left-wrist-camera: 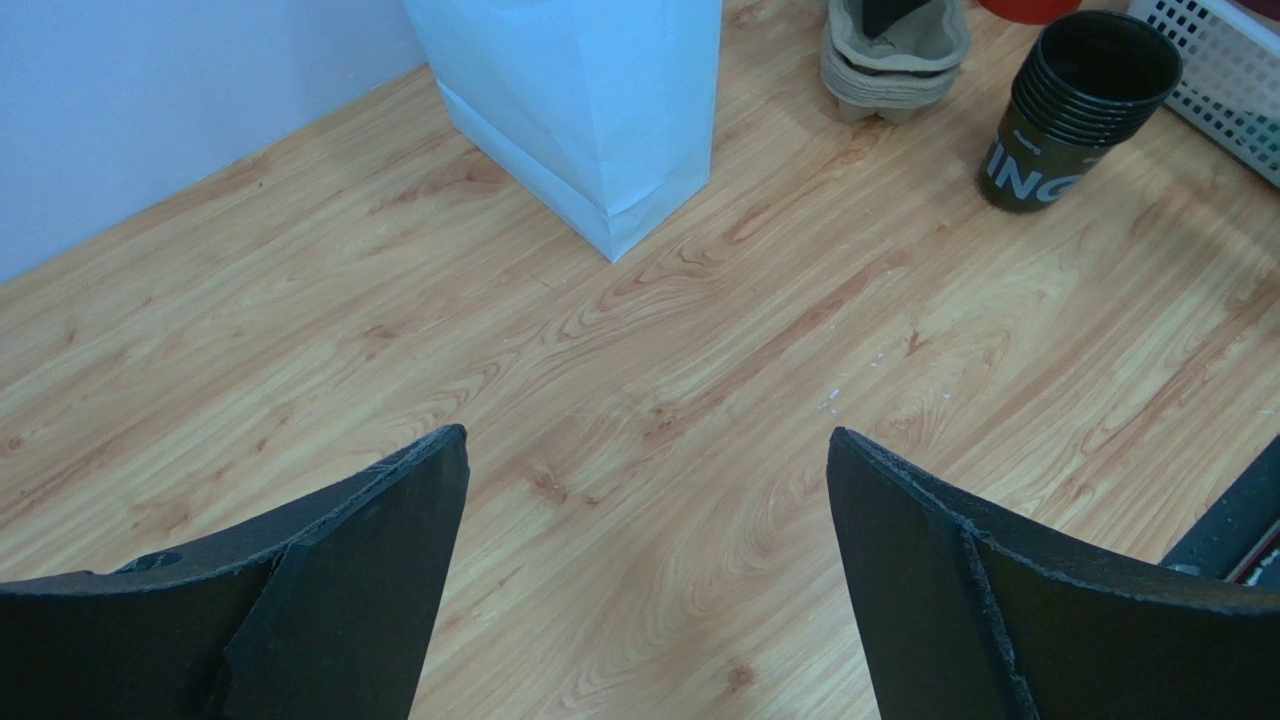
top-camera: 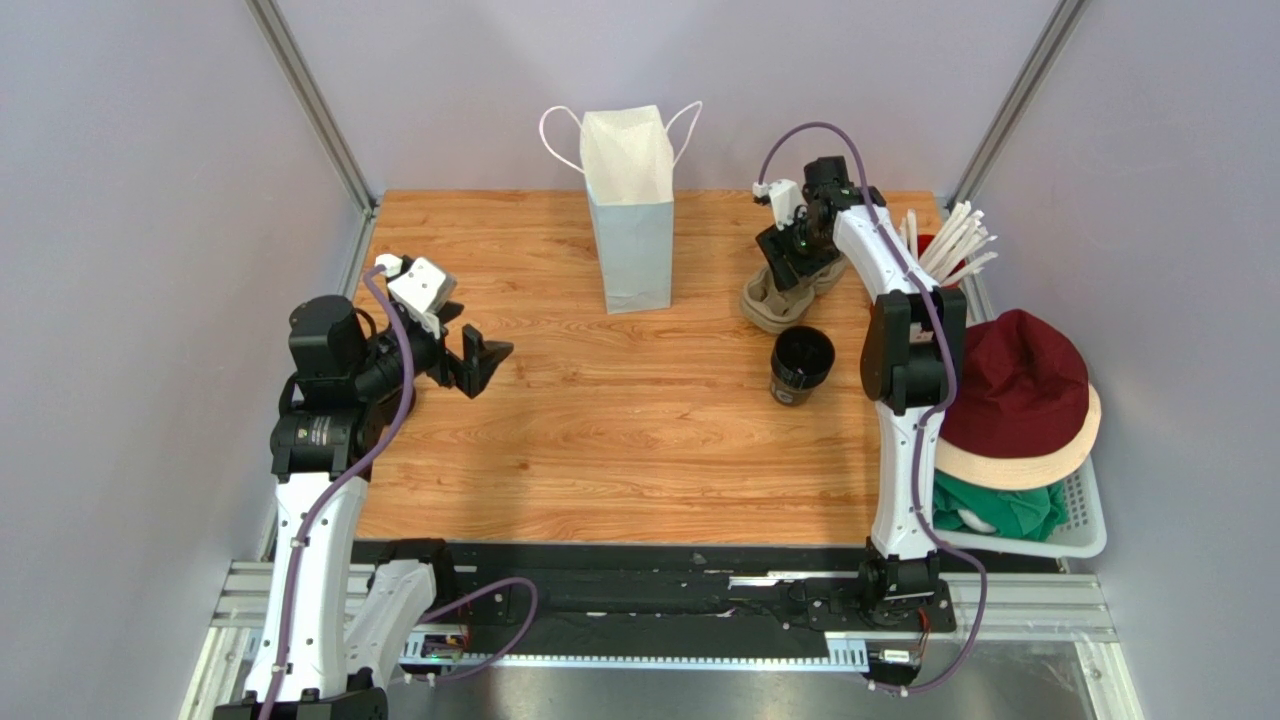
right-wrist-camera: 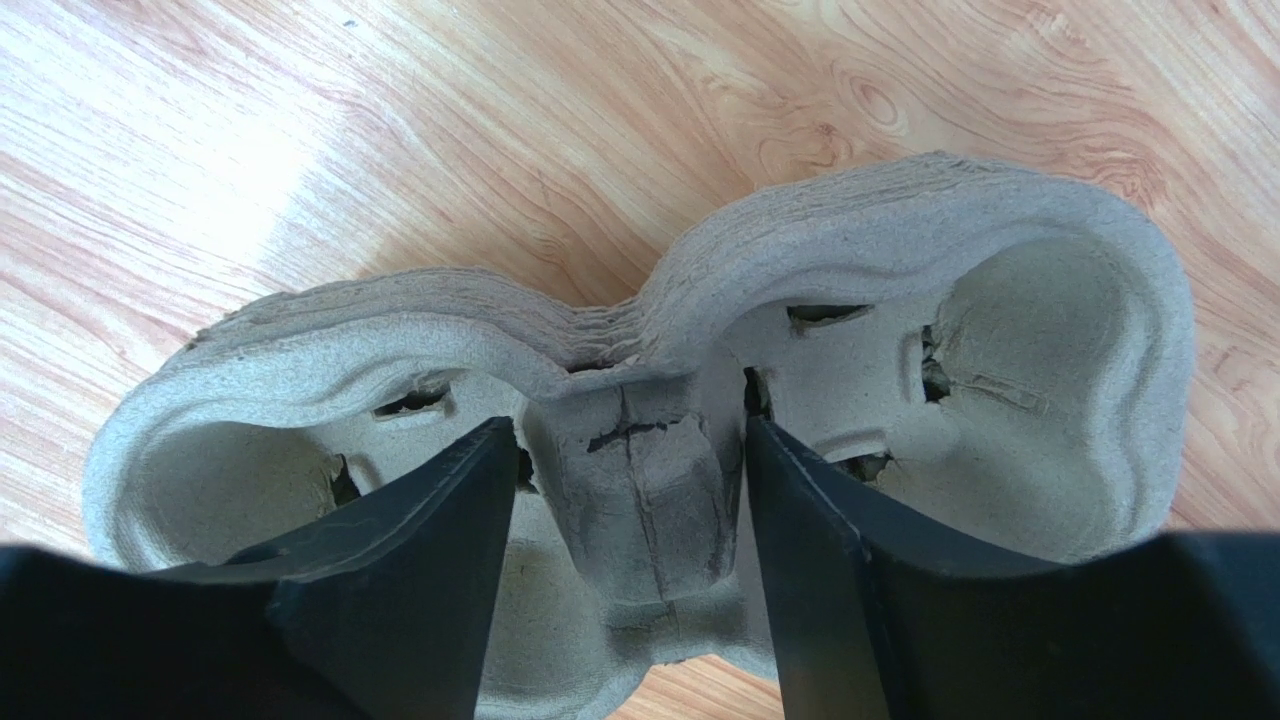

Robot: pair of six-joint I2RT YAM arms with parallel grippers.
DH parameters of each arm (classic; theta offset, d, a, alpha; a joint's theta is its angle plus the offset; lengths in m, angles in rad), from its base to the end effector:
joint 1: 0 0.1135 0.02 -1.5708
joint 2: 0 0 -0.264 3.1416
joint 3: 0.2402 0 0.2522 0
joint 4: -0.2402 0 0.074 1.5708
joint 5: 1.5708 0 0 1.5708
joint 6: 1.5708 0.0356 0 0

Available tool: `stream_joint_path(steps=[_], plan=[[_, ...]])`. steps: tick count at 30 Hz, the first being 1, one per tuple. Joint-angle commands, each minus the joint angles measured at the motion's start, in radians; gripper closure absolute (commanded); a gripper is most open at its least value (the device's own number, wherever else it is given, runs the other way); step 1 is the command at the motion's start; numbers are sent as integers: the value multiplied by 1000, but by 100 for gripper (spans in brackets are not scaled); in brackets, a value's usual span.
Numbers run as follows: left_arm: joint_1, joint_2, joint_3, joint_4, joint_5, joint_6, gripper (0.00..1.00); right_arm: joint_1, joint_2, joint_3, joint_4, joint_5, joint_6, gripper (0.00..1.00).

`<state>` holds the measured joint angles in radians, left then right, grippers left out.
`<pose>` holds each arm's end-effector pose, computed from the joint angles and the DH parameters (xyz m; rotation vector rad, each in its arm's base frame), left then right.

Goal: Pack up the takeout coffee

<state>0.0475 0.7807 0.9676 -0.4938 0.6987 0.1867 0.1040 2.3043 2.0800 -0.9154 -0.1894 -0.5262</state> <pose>0.1594 -0.0153 0.3732 0.5939 1.7324 -0.4889 0.4911 0.0580 0.2146 -0.8832 2.5298 0.1259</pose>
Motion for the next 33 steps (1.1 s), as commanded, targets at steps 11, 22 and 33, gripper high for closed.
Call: stream_joint_path(steps=[11, 22, 33], plan=[[5, -1, 11, 11, 12, 2, 3, -17, -74, -12, 44, -44, -6, 55], [6, -3, 10, 11, 12, 5, 3, -20, -146, -9, 75, -25, 17, 60], [6, -6, 10, 11, 10, 7, 3, -20, -140, 6, 96, 17, 43, 59]])
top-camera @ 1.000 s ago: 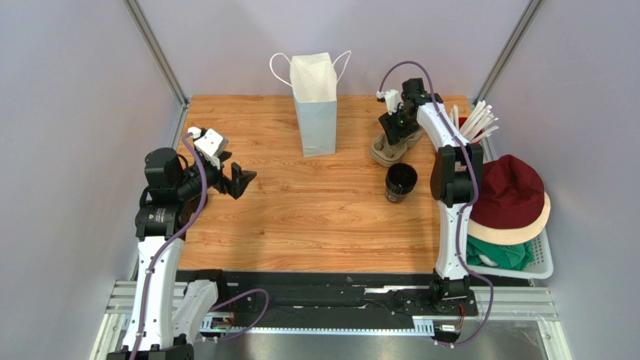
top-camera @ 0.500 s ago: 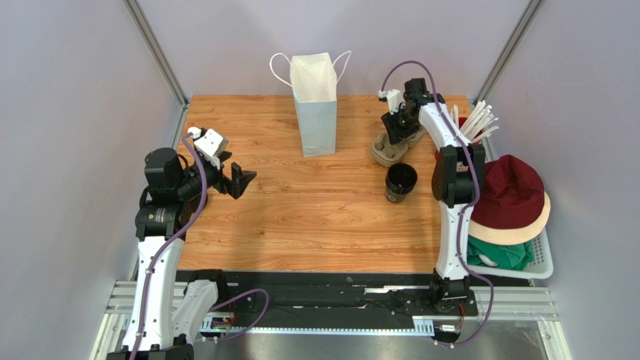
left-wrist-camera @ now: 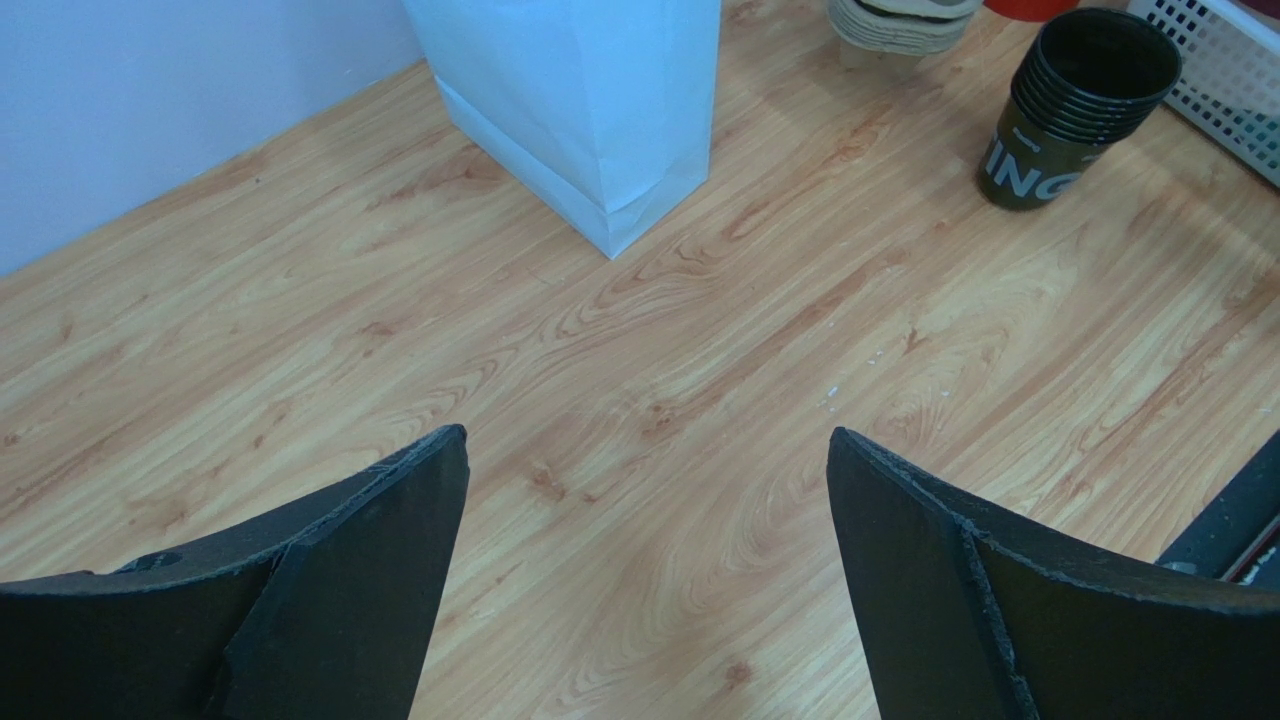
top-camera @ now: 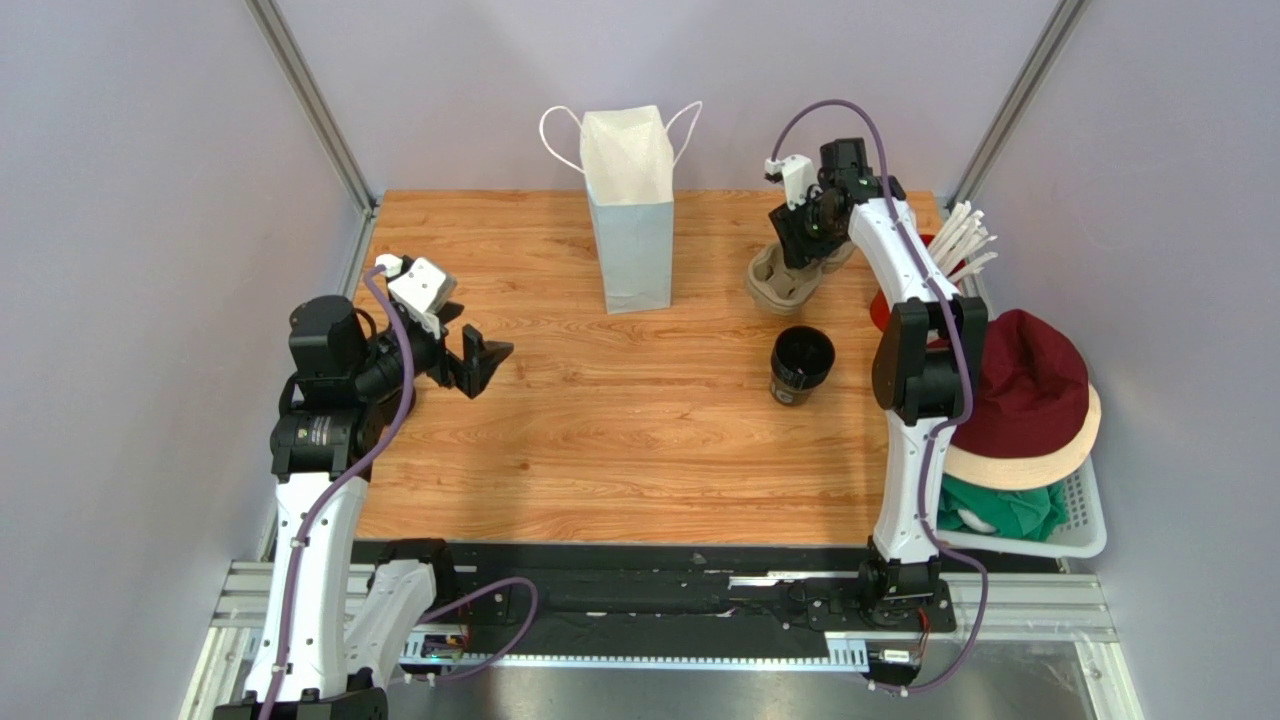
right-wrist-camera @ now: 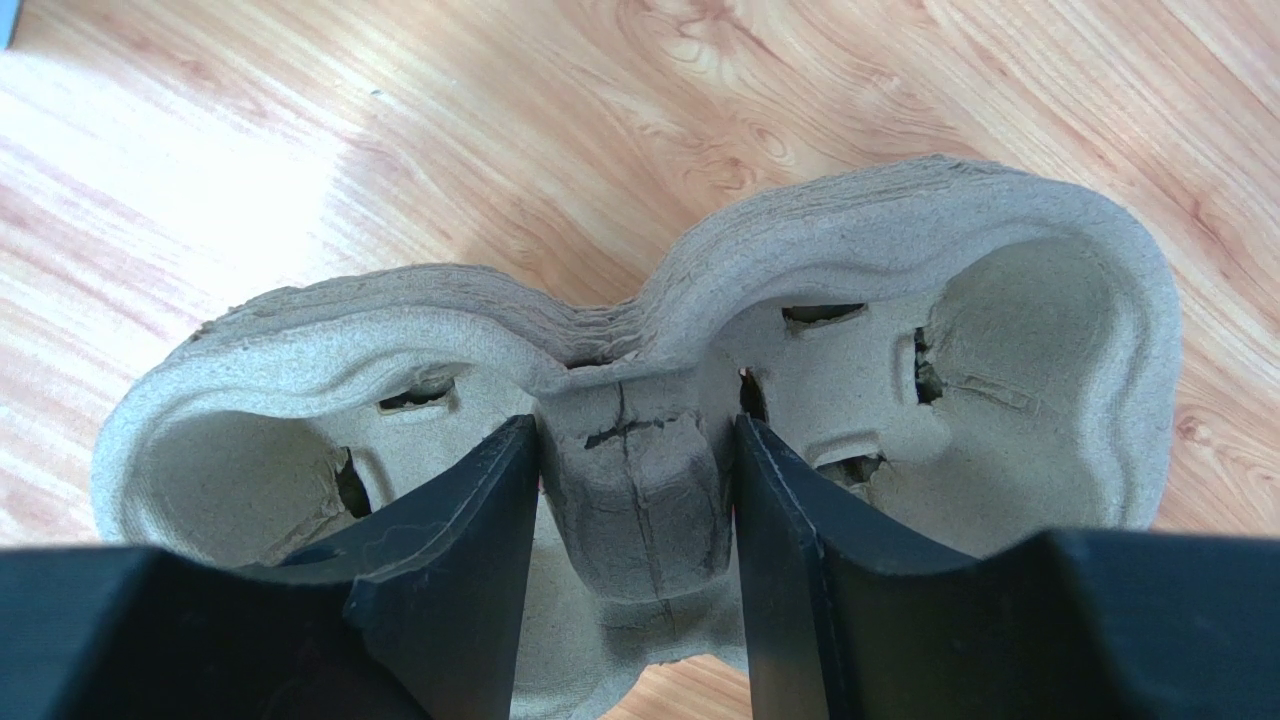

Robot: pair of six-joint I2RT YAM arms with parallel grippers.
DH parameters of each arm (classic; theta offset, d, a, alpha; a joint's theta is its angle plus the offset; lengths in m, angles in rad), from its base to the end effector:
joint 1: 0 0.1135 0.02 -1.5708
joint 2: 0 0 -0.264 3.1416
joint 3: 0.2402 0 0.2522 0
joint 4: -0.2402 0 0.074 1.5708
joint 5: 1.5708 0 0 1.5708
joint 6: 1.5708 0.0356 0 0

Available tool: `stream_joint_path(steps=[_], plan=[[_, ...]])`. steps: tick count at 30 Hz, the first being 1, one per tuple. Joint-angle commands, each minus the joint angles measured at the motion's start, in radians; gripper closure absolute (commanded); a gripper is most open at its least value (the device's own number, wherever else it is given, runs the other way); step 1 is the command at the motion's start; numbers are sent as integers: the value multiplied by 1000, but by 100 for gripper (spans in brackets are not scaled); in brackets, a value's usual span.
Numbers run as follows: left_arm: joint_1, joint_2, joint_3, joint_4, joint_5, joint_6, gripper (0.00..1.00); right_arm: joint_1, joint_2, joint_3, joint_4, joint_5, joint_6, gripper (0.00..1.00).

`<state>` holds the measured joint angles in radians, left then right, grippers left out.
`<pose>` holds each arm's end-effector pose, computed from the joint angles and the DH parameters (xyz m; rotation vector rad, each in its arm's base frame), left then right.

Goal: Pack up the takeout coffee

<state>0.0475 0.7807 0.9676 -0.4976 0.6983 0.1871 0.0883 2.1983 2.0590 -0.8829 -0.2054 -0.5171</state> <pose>0.1593 -0.0153 0.3728 0.5932 1.7360 -0.4898 0.4802 0.0498 0.2597 -0.8346 2.4233 0.1046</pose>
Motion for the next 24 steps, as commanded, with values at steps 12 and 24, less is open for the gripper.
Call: stream_joint_path(steps=[12, 24], plan=[[5, 5, 13, 11, 4, 6, 3, -4, 97, 87, 134, 246, 219, 57], [5, 28, 17, 4, -5, 11, 3, -4, 109, 67, 170, 262, 289, 39]])
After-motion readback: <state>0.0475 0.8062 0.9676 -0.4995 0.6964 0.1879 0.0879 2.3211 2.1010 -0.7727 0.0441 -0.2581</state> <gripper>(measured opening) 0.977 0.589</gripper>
